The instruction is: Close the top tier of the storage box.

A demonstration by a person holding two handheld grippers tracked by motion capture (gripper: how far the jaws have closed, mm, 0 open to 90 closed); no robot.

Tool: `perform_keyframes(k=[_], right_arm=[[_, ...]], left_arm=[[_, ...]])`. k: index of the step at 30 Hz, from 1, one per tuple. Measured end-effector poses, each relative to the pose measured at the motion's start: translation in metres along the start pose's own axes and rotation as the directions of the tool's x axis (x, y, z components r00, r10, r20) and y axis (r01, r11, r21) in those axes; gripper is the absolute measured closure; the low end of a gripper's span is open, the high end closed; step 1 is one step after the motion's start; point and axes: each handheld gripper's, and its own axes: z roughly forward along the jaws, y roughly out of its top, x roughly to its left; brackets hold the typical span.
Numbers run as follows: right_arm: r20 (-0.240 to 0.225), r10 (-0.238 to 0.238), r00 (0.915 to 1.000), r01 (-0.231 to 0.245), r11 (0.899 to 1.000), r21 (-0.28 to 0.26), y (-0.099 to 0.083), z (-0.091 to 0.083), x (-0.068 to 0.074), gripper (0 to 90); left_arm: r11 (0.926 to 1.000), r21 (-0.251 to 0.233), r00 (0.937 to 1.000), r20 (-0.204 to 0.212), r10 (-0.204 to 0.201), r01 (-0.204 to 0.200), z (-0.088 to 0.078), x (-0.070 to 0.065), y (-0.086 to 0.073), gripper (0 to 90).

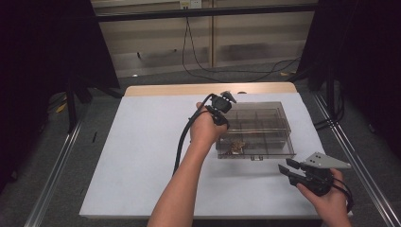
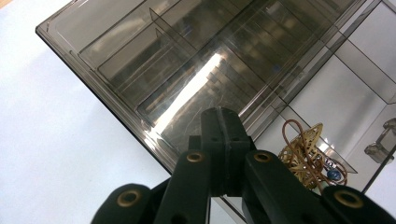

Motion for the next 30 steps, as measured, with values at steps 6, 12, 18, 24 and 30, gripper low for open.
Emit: perform_keyframes(k=[6,12,18,24,30], right_arm=[[0.004,-0.010,0.9999,0.010,1.000,-0.003,0.004,0.006,0.003,74.4],[-0.008,-0.034,0.9994,0.034,0.999,0.006,0.007,0.015,0.007,81.4],[-0.022,-0.045,0.9987,0.045,0.999,-0.015,0.014,0.019,0.012,88.1],[-0.045,-0.040,0.9981,0.040,0.999,-0.021,0.019,0.023,0.016,90.0],[-0.066,-0.051,0.9965,0.050,0.998,-0.025,0.024,0.029,0.021,90.0]], left_arm=[[1.0000,0.001,1.0000,-0.008,0.002,-0.002,0.000,-0.001,0.000,90.0],[1.0000,0.000,0.9999,-0.010,0.001,-0.001,0.000,-0.002,0.000,90.0],[1.0000,0.001,0.9999,-0.015,-0.003,0.003,0.000,-0.002,0.000,90.0],[0.9998,-0.010,0.9998,-0.014,-0.016,0.016,0.001,-0.002,-0.001,90.0],[0.9998,-0.012,0.9998,-0.014,-0.016,0.016,0.001,-0.002,-0.001,90.0]])
